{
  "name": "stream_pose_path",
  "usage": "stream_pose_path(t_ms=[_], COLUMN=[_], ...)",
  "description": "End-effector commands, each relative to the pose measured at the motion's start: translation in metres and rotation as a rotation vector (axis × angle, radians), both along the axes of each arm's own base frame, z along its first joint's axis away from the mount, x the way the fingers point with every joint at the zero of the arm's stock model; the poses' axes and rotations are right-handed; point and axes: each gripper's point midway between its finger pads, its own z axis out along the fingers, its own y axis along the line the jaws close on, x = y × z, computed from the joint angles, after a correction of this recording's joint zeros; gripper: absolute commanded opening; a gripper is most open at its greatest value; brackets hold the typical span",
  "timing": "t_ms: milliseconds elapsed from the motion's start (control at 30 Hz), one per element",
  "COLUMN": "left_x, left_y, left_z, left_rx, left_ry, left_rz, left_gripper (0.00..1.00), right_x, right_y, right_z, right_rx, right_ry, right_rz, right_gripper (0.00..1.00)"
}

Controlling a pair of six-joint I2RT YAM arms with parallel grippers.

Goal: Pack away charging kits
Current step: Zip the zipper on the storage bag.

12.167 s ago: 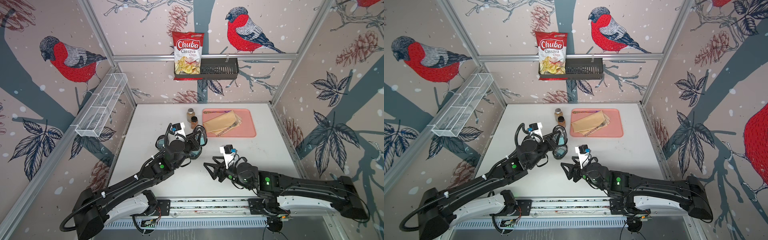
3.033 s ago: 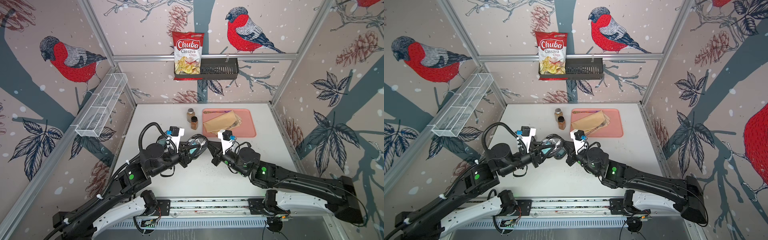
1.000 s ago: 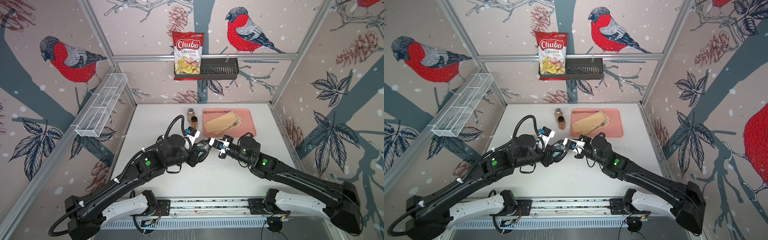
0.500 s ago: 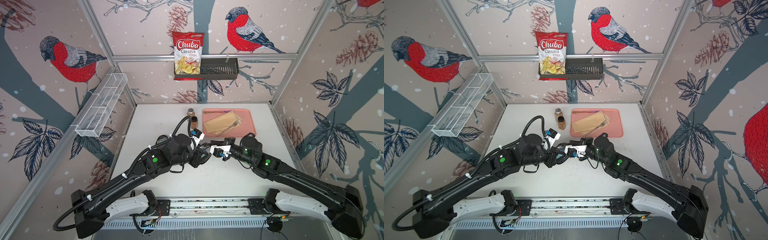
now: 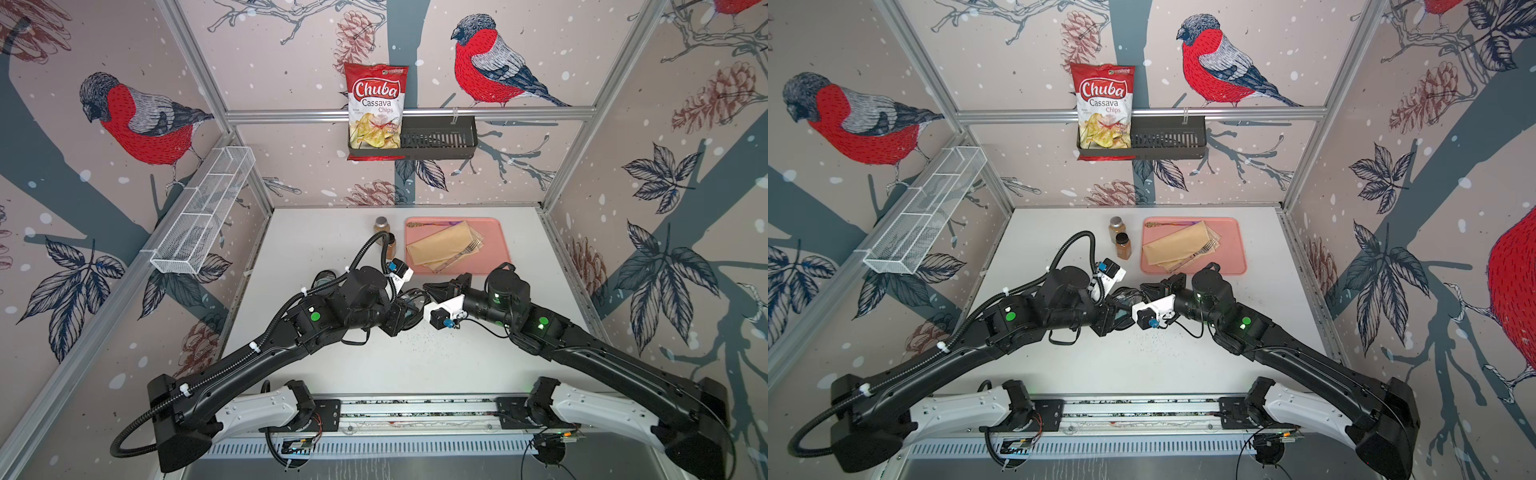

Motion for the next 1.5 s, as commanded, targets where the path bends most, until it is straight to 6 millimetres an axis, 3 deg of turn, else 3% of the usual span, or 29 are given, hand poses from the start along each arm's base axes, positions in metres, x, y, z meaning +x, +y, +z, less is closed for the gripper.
stream_pose_path(t_ms=[0,200,400,600,667,967,1167,1333,1467], left_x=[-0.018,-0.015,-0.013,-0.016,-0.015,-0.006,-0.004,-0.002,0.002], left_y=[0.035,0.032,0.033,0.033,0.033,0.030,0.030,0.028,0.027], left_z=[-0.048,-0.049,-0.042,-0.049,-0.052,-0.046,-0.040,-0.024,0.010], left_rx=[0.232,0.253,0.241,0.273,0.283,0.304,0.300,0.244,0.121], left_ry=[0.128,0.131,0.105,0.120,0.120,0.098,0.082,0.046,-0.027], left_rz=[0.015,0.011,0.015,-0.007,-0.009,0.001,0.005,0.016,0.051], left_gripper=[0.00,0.00,0.00,0.00,0.00,0.00,0.00,0.00,0.00], right_x=[-0.009,-0.009,0.002,0.017,0.014,-0.017,-0.031,-0.014,-0.005], right_y=[0.012,0.021,0.015,0.010,0.015,0.036,0.034,0.029,0.021], right_z=[0.064,0.052,0.067,0.087,0.087,0.046,0.045,0.040,0.039], right_rx=[0.164,0.088,0.126,0.153,0.138,-0.029,-0.030,-0.020,0.044], right_ry=[-0.155,-0.184,-0.221,-0.187,-0.154,-0.235,-0.250,-0.193,-0.089], right_rz=[0.087,0.120,0.042,-0.038,-0.019,0.151,0.198,0.080,-0.008], right_gripper=[0.00,0.00,0.00,0.00,0.00,0.00,0.00,0.00,0.00])
